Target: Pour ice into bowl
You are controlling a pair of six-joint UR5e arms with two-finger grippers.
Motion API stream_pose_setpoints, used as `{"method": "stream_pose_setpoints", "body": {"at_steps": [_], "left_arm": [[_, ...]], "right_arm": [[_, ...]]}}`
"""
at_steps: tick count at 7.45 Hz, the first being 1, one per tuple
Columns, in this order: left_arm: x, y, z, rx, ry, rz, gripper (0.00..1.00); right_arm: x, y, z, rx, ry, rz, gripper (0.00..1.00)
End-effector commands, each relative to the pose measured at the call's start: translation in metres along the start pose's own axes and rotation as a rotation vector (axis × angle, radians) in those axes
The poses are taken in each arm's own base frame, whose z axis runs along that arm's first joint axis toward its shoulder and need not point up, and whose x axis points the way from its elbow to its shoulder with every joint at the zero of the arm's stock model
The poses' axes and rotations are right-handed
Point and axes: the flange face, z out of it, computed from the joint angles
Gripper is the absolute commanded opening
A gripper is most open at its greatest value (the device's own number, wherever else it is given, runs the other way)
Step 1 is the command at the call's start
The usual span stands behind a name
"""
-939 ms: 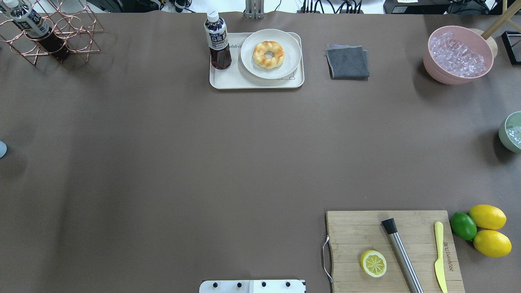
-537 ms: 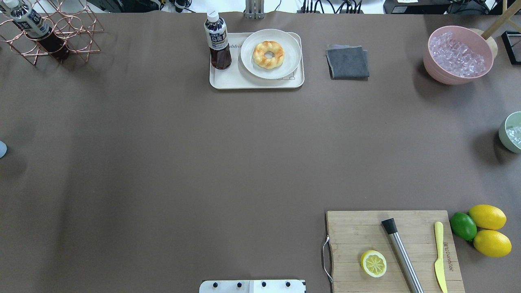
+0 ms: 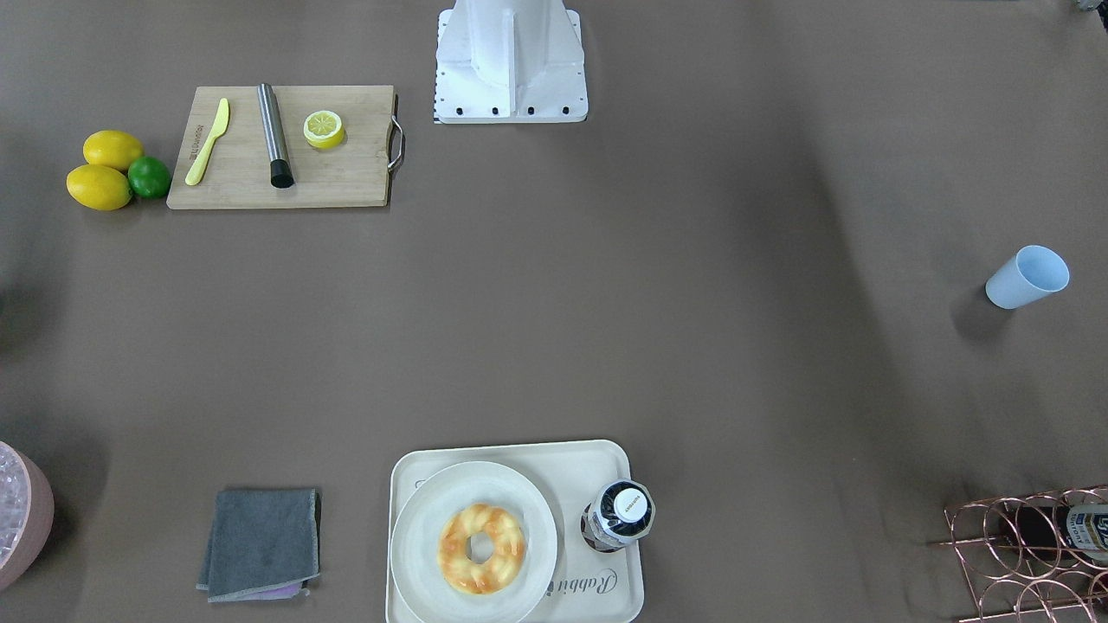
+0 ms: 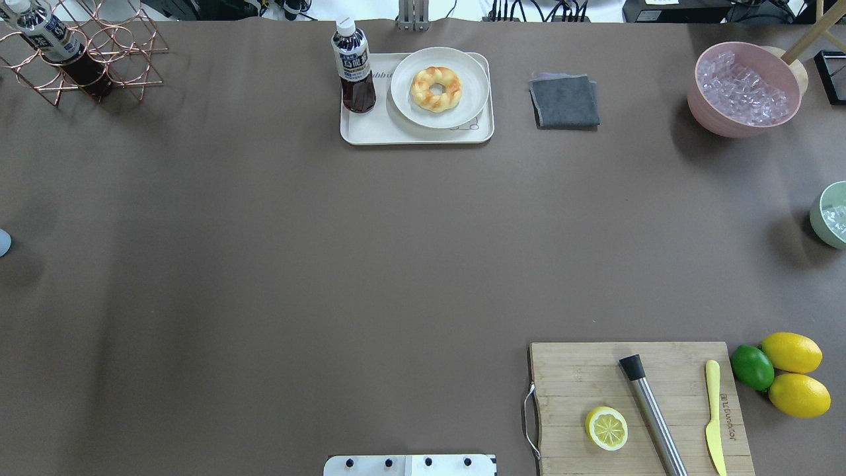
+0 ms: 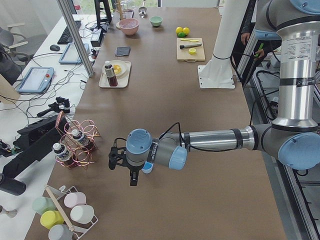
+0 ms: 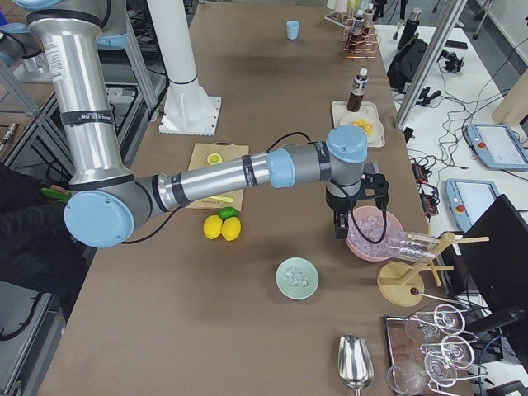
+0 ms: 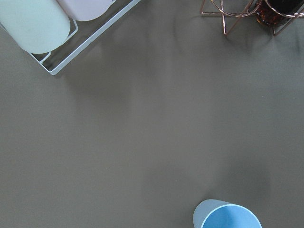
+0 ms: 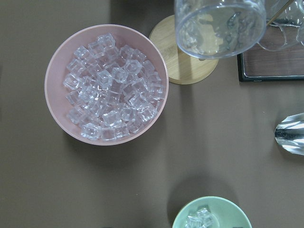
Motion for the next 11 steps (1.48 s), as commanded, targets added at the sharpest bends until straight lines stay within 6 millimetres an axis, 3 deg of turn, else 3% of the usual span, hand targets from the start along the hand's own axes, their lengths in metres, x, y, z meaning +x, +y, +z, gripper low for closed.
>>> {"method": "stream_pose_setpoints", "body": {"at_steps": [1,4,5,7,8,11], "left_arm": [[0.002,0.002,-0.002,0.004,0.002,0.004,0.97],[-0.001,0.010,-0.001,-0.001,0.001,-0.002,0.97],[0.000,0.012,-0.003,0.001,0.001,0.001,0.97],[-0.001,0.022,-0.004,-0.001,0.001,-0.001,0.97],[0.001,0.023,-0.006,0.002,0.001,0.002,0.97],[0.001,0.029,-0.007,-0.001,0.001,0.002,0.97]], "right_arm": [[-0.027,0.004,0.006,-0.005,-0.001,0.044,0.99],[-0.037,0.001,0.056,-0.030,0.014,0.031,0.99],[-0.028,0.002,0.074,-0.037,0.029,0.031,0.99],[0.009,0.030,0.103,-0.042,0.028,-0.001,0.99],[0.022,0.041,0.111,-0.056,0.027,-0.025,0.99],[0.042,0.054,0.102,-0.051,0.021,-0.030,0.99]]}}
